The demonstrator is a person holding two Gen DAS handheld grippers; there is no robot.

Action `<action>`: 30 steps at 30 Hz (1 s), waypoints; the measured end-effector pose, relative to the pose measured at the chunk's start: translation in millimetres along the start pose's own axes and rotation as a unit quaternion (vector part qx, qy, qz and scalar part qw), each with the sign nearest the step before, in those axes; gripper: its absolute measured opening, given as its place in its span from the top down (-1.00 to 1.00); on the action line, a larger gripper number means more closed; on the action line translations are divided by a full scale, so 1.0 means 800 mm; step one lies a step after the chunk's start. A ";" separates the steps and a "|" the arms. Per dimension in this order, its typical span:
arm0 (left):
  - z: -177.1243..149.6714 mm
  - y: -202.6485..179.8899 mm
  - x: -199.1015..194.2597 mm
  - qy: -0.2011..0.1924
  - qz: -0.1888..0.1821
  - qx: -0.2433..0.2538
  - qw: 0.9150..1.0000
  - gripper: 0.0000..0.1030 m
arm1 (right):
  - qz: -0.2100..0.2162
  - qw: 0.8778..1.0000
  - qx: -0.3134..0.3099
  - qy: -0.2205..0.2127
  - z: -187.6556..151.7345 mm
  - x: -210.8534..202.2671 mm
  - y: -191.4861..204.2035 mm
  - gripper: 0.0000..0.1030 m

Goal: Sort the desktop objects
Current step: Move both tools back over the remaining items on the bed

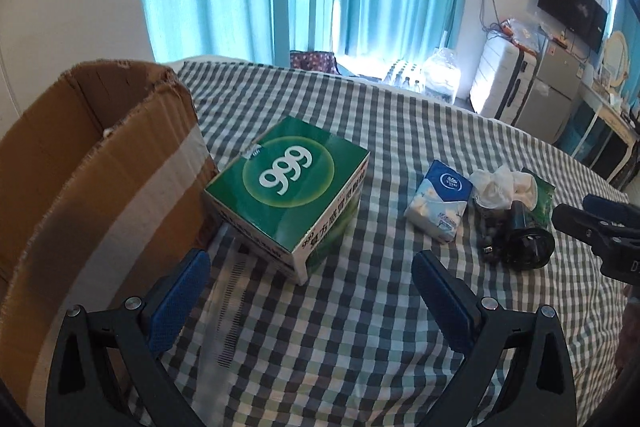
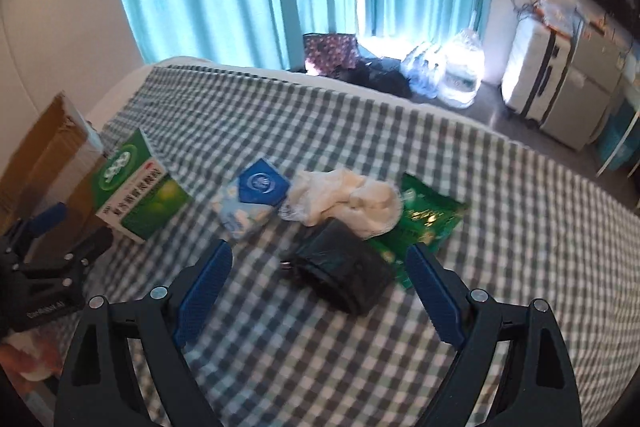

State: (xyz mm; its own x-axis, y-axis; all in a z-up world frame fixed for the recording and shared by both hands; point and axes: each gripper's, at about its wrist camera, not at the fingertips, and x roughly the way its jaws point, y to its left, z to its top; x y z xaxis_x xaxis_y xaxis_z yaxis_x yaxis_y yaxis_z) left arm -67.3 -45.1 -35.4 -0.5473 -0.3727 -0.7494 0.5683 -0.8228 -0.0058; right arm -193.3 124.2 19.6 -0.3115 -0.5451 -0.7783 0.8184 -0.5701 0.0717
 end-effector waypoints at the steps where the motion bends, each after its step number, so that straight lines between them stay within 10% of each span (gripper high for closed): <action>1: 0.000 0.001 0.002 0.000 -0.001 -0.006 1.000 -1.00 | 0.003 1.000 0.009 0.002 0.000 0.001 -0.003 -0.73; 19: 0.016 0.040 0.020 -0.009 -0.020 -0.076 0.997 -1.00 | 0.020 0.994 0.048 0.092 -0.003 0.078 -0.030 -0.73; 30: 0.021 0.032 0.030 -0.026 -0.018 -0.050 0.998 -1.00 | 0.027 0.992 0.038 0.115 -0.012 0.068 -0.011 -0.37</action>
State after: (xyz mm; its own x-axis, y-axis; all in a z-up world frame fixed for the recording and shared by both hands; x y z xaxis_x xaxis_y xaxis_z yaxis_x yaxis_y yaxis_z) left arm -76.4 -82.6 -42.6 -0.5975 -0.3674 -0.7127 0.6051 -0.7898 -0.1001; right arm -212.9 105.8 -29.4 -0.1418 -0.4260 -0.8936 0.7890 -0.5937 0.1578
